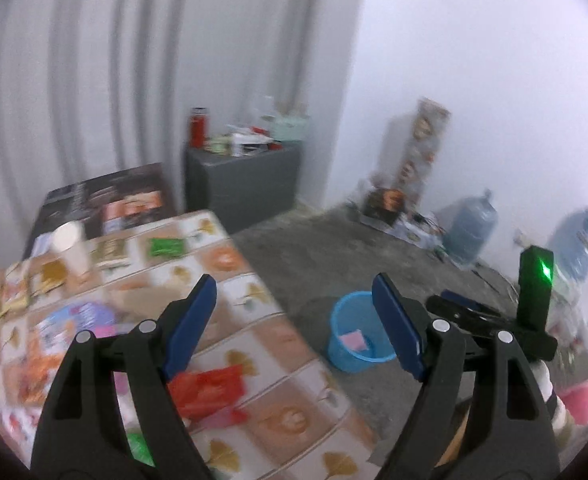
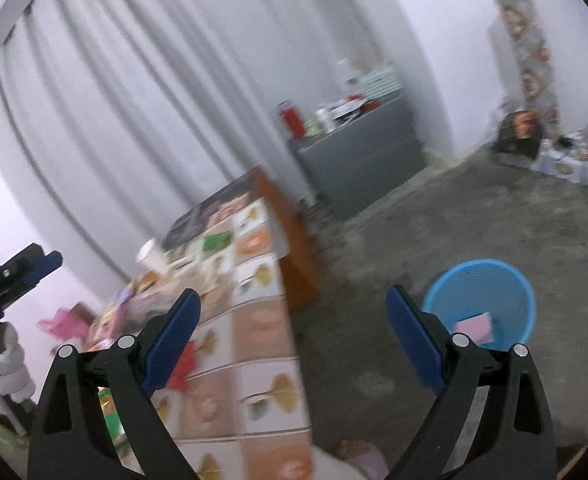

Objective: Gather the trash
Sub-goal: 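Move both open tools back over the table, then grasp the red packet with the right tool while the left tool grasps white tissue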

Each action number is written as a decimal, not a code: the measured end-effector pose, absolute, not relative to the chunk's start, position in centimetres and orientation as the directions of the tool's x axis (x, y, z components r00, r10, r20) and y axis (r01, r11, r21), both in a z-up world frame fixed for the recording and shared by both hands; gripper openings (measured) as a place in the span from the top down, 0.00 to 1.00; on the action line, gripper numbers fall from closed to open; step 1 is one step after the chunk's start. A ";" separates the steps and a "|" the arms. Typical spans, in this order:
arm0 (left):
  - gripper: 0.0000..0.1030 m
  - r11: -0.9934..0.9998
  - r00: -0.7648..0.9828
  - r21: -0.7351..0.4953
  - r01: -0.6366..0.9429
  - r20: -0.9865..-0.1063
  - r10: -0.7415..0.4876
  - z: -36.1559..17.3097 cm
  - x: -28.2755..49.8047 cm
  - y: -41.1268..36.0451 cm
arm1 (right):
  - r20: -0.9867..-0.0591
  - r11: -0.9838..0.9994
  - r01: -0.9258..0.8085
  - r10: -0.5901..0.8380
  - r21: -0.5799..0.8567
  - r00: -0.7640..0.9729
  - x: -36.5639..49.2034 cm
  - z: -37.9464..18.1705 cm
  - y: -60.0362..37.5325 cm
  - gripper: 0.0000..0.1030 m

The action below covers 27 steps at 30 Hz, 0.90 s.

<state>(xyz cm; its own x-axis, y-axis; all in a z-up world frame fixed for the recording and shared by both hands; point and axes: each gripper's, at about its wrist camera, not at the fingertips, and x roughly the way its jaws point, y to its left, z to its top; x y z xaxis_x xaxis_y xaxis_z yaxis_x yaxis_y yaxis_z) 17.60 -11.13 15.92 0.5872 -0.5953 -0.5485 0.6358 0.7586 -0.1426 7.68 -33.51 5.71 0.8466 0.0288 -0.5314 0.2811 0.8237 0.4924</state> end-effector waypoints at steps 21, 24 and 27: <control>0.26 0.860 0.669 -0.016 0.510 -0.621 -0.408 9.3 15.4 -0.3 | -0.660 0.847 0.062 0.364 0.529 0.657 22.3 0.3 -20.9 0.29; 0.26 0.832 0.665 0.087 0.548 -0.648 -0.370 7.2 14.9 -2.1 | -0.689 0.852 0.080 0.360 0.517 0.629 24.1 -0.8 -20.8 0.32; 0.29 0.811 0.695 0.222 0.541 -0.661 -0.282 5.0 15.1 -3.9 | -0.714 0.859 0.075 0.369 0.506 0.595 25.3 -1.9 -20.0 0.34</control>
<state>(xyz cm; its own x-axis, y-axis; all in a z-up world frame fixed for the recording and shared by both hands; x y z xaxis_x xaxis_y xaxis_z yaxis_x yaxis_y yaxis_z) 15.10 -3.91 5.01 0.6948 -0.2824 -0.6614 0.5408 0.8114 0.2217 25.25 -19.99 -1.87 0.5953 0.3687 -0.7139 0.0754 0.8590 0.5065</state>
